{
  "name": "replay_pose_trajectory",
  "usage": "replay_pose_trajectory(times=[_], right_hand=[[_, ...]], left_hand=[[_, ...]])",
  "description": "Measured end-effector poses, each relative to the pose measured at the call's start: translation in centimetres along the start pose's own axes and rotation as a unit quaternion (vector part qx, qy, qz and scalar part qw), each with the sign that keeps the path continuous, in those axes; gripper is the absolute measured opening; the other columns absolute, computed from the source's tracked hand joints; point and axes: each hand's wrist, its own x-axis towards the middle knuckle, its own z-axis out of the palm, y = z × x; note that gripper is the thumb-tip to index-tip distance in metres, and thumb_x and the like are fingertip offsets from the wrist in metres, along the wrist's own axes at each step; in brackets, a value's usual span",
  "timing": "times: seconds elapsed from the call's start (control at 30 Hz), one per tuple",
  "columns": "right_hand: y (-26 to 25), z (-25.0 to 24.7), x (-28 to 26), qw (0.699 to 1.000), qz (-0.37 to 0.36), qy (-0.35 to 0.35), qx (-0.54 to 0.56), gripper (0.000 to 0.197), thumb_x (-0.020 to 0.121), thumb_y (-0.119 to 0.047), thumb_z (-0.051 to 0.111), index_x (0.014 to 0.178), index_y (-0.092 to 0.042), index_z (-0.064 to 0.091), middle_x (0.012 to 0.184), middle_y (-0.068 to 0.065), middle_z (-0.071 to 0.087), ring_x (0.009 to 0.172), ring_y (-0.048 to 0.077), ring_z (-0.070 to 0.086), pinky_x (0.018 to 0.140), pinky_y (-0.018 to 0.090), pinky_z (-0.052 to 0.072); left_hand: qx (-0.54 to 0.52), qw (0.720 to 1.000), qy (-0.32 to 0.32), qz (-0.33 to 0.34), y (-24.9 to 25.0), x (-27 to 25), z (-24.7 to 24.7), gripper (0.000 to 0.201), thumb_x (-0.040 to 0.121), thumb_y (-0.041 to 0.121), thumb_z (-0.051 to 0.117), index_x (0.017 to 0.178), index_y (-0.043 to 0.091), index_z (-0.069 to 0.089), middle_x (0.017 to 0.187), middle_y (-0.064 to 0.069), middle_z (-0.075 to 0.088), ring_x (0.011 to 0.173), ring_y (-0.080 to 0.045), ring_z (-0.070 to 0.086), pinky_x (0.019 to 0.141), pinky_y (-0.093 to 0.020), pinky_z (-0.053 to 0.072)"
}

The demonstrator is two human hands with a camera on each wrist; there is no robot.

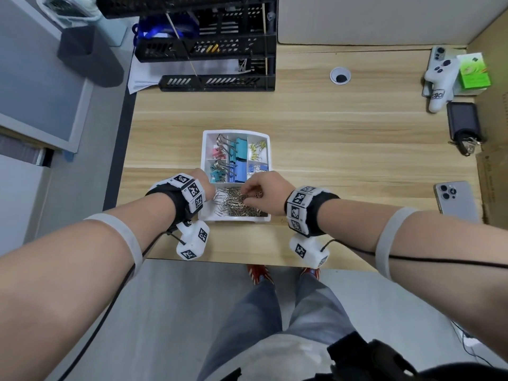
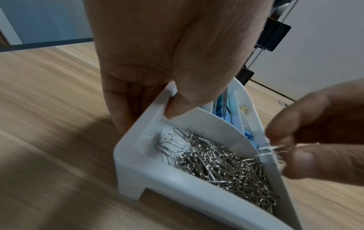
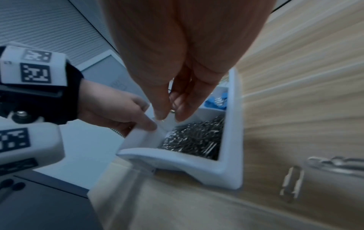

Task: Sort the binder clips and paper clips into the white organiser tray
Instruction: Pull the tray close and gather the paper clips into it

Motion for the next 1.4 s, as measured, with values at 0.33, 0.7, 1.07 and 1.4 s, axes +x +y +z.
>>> replay_pose_trajectory(times=[0.33, 0.7, 1.07, 1.4], right_hand=[[9.6, -6.3, -5.5, 0.972, 0.148, -0.086, -0.162, 0.017, 0.075, -0.017, 0.078, 0.081, -0.027, 0.066, 0.077, -0.012, 0.065, 0.074, 0.011, 0.062, 0.066, 0.016, 0.042], [8.3, -1.9, -4.5, 0.981, 0.078, -0.045, -0.172, 0.023, 0.082, -0.008, 0.060, 0.097, -0.018, 0.074, 0.095, -0.002, 0.073, 0.090, 0.017, 0.066, 0.077, 0.021, 0.047], [7.7, -0.7, -4.0, 0.975, 0.012, -0.100, -0.199, 0.027, 0.078, -0.006, 0.062, 0.094, -0.025, 0.072, 0.087, -0.010, 0.071, 0.083, 0.014, 0.064, 0.071, 0.020, 0.042], [7.2, -0.2, -3.3, 0.959, -0.142, -0.102, -0.222, 0.021, 0.078, -0.001, 0.065, 0.094, -0.012, 0.072, 0.101, 0.006, 0.063, 0.099, 0.025, 0.054, 0.079, 0.026, 0.043]], left_hand=[[0.000, 1.000, -0.008, -0.004, 0.3, -0.1, -0.2, 0.012, 0.092, 0.010, 0.051, 0.081, 0.004, 0.049, 0.073, -0.007, 0.053, 0.063, -0.021, 0.051, 0.057, -0.030, 0.040], [0.010, 1.000, 0.003, -0.003, 0.1, 0.1, 0.0, 0.013, 0.091, 0.012, 0.052, 0.080, 0.005, 0.051, 0.072, -0.007, 0.052, 0.064, -0.022, 0.052, 0.059, -0.030, 0.042], [0.018, 1.000, 0.001, -0.003, 0.0, 0.5, 0.1, 0.020, 0.086, 0.010, 0.053, 0.068, 0.008, 0.045, 0.061, -0.004, 0.042, 0.054, -0.019, 0.041, 0.054, -0.028, 0.033], [0.020, 1.000, 0.001, -0.005, 0.1, 0.7, 0.2, 0.020, 0.087, 0.010, 0.054, 0.069, 0.007, 0.047, 0.064, -0.005, 0.046, 0.056, -0.019, 0.045, 0.053, -0.028, 0.036]])
